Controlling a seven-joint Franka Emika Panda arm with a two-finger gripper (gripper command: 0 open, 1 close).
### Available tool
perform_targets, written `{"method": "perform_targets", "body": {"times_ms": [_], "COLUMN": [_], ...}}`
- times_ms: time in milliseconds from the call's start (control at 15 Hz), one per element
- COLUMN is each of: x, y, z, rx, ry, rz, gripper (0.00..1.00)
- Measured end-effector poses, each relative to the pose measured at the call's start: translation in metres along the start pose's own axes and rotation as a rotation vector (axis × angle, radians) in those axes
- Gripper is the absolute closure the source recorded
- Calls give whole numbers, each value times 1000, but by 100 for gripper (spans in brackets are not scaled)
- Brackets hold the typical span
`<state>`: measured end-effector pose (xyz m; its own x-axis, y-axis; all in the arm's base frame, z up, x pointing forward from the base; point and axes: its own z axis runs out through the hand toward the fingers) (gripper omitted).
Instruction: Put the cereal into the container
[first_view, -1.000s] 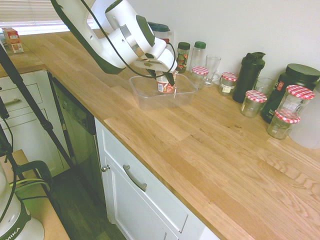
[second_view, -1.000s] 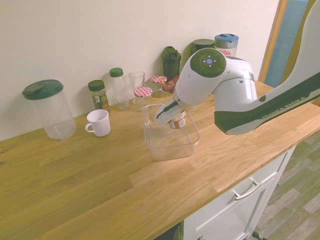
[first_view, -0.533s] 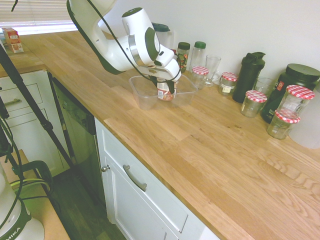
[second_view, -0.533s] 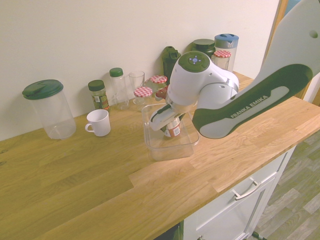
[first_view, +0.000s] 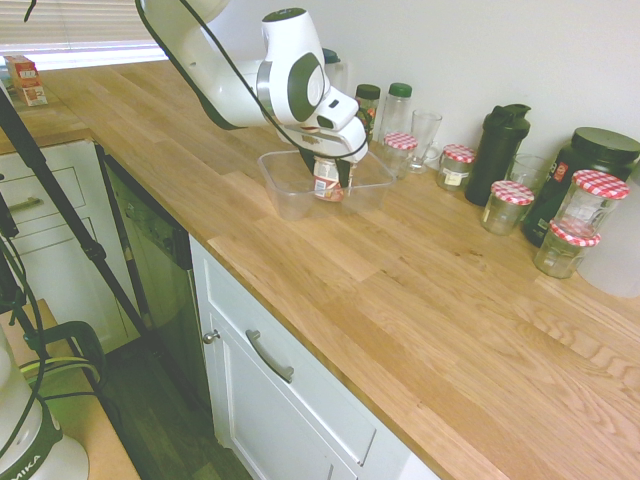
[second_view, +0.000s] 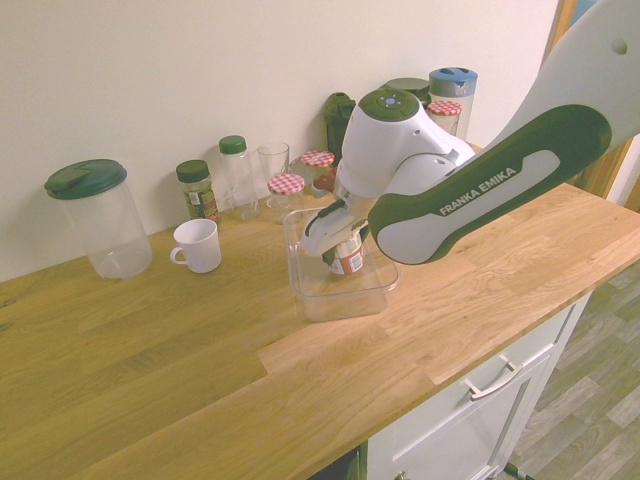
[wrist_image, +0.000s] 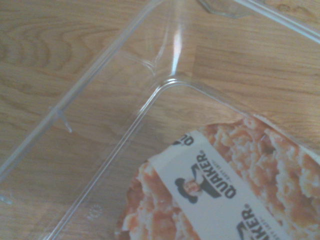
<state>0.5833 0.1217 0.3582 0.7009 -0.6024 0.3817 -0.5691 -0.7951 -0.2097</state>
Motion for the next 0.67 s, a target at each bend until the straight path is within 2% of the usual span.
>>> {"method": "perform_targets", "body": {"times_ms": [333,667], "x": [-6,-22], "y": [3,11], "z": [-8,-58], "rx": [-9,-8], "ry": [-59,-142], "rz": [18,65], "gripper": [0,0]}}
